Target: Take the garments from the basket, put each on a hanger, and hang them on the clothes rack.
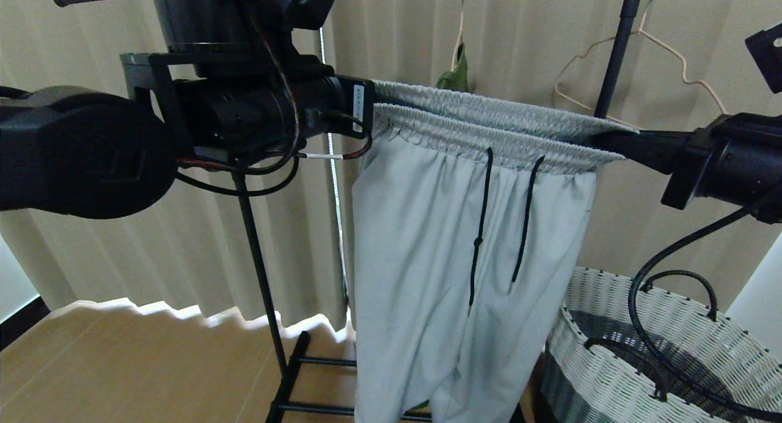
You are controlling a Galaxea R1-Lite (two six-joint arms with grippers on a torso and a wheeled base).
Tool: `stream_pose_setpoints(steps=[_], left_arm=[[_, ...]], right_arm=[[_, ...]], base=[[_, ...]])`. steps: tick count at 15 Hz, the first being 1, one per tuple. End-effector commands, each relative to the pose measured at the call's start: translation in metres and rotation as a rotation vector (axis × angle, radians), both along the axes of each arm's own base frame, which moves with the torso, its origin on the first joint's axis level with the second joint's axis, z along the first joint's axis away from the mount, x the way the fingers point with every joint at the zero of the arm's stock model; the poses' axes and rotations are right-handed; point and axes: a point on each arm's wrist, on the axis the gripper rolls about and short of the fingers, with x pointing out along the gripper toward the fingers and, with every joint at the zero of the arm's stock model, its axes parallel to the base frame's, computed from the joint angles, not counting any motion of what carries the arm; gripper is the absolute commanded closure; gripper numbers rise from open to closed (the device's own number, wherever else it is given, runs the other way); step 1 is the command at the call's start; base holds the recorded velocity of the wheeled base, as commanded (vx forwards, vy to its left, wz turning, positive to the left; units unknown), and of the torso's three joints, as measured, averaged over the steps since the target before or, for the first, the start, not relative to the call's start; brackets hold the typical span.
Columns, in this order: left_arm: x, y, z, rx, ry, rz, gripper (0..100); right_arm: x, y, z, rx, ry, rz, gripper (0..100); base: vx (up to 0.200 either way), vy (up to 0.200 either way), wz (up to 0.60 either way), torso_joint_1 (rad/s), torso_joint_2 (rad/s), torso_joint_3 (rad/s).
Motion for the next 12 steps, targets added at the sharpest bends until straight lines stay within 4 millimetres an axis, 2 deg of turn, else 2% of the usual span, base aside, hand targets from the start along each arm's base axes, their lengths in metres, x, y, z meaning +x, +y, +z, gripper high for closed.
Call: stream_pose_setpoints(steps=[1, 4, 7, 10, 12], left_arm=[[0.009, -0.004, -0.008, 0.011, 0.016, 0.003, 100], [0.017, -0.003, -0.012, 0.014, 0.023, 0.017, 100], [0.019, -0.003, -0.014, 0.017, 0.027, 0.02, 100], [0.015, 0.004, -0.013, 0.022, 0.035, 0.031, 100], [0.003, 0.017, -0.011, 0.028, 0.042, 0.041, 100]], right_arm=[[-0.01, 0.005, -0.002, 0.002, 0.003, 0.049, 100], [-0.023, 0.023, -0.011, -0.005, 0.026, 0.155, 100], [-0.026, 0.028, -0.013, -0.007, 0.032, 0.182, 100], [-0.01, 0.026, -0.016, -0.017, 0.038, 0.135, 100], [0.009, 0.017, -0.018, -0.012, 0.026, 0.069, 100]], base=[[0.0, 0.0, 0.0, 0.0, 0.0, 0.0], [0.0, 0.0, 0.0, 0.0, 0.0, 0.0], [0.0, 0.0, 0.0, 0.0, 0.0, 0.0], [0.0, 0.0, 0.0, 0.0, 0.0, 0.0], [0.0, 0.0, 0.0, 0.0, 0.0, 0.0]])
